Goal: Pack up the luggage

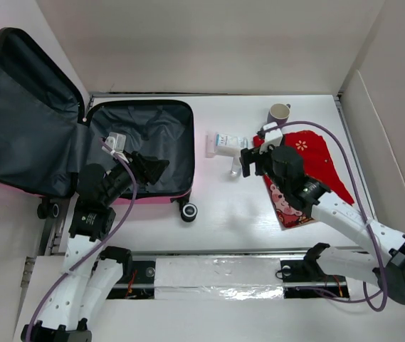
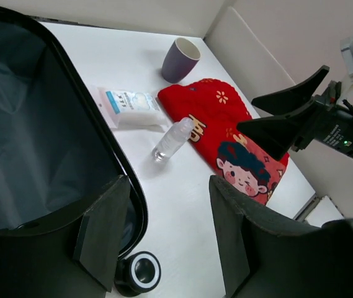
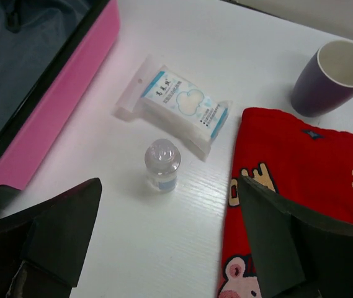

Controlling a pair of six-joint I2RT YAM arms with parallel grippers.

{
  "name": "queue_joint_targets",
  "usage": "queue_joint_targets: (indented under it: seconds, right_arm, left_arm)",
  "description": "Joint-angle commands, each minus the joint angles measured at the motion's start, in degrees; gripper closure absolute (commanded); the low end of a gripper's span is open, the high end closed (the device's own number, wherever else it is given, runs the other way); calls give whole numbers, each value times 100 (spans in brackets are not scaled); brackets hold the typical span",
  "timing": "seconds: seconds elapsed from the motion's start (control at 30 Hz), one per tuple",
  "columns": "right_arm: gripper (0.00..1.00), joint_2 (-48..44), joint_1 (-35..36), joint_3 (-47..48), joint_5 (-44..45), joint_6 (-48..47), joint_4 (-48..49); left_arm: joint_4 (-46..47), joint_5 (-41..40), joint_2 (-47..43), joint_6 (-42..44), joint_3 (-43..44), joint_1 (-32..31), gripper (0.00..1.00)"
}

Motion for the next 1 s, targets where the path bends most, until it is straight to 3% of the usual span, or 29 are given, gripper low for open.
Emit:
queue_joint_targets:
  seconds: [0.0, 0.03, 0.1, 0.17, 0.2, 0.23, 0.27, 0.33, 0.37, 0.4, 0.47, 0.53, 0.6, 0.97]
  right_arm:
    - [6, 267, 59, -113, 210, 267, 203]
    - [10, 329, 59, -130, 210, 346, 282]
    - [26, 444, 59, -174, 201, 382, 378]
    - [58, 584, 59, -157, 219, 434, 431]
    - [69, 620, 59, -157, 219, 443, 458]
    - [78, 698, 59, -157, 228, 452, 528]
    - [79, 743, 59, -148, 237, 461, 563]
    - [65, 831, 59, -122, 289, 478, 590]
    - [34, 927, 59, -104, 315, 513, 573]
    - [20, 971, 59, -87, 359, 548, 581]
    - [0, 1155, 59, -87, 404, 584, 642]
    - [0, 1322, -2, -8, 334, 593, 660]
    - [0, 1603, -3, 106, 403, 671, 660]
    - [8, 3070, -108, 625, 281, 681, 1371]
  left_arm:
    - [64, 82, -77, 181, 309, -35, 49]
    - [12, 28, -112, 207, 309, -35, 49]
    - [-85, -147, -138, 260, 353, -35, 51]
    - [-103, -192, -156, 286, 344, -35, 62]
    - [-112, -192, -165, 295, 336, -35, 71]
    - [-103, -174, -191, 313, 327, -35, 93]
    - [-103, -174, -226, 348, 318, -35, 100]
    - [-129, -244, -244, 339, 318, -35, 100]
    - [-129, -271, -244, 339, 318, -35, 100]
    - [-138, -297, -227, 331, 318, -35, 100]
    - [-129, -297, -226, 313, 301, -35, 77]
    - [-112, -280, -261, 304, 283, -35, 53]
    - [-121, -306, -253, 304, 292, -35, 46]
    - [-129, -262, -244, 322, 283, -35, 45]
